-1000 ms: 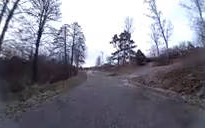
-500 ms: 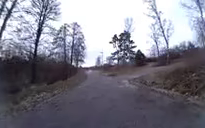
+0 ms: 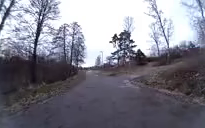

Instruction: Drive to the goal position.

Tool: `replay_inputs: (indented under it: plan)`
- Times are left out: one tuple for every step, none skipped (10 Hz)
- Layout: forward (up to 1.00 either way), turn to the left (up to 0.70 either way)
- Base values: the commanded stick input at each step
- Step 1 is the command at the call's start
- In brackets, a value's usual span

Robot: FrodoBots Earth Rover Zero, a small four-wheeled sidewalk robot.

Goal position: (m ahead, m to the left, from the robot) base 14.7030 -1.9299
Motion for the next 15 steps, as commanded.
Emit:
replay_inputs:
  plan:
    - [0.5, 0.0]
    - [0.5, 0.0]
    - [0.5, 0.0]
    - [0.5, 0.0]
    - [0.5, 0.0]
    - [0.5, 0.0]
    - [0.5, 0.0]
    - [0.5, 0.0]
    - [0.5, 0.0]
    - [0.5, 0.0]
    - [0.5, 0.0]
    - [0.5, 0.0]
    - [0.5, 0.0]
    - [0.5, 0.0]
    - [0.5, 0.0]
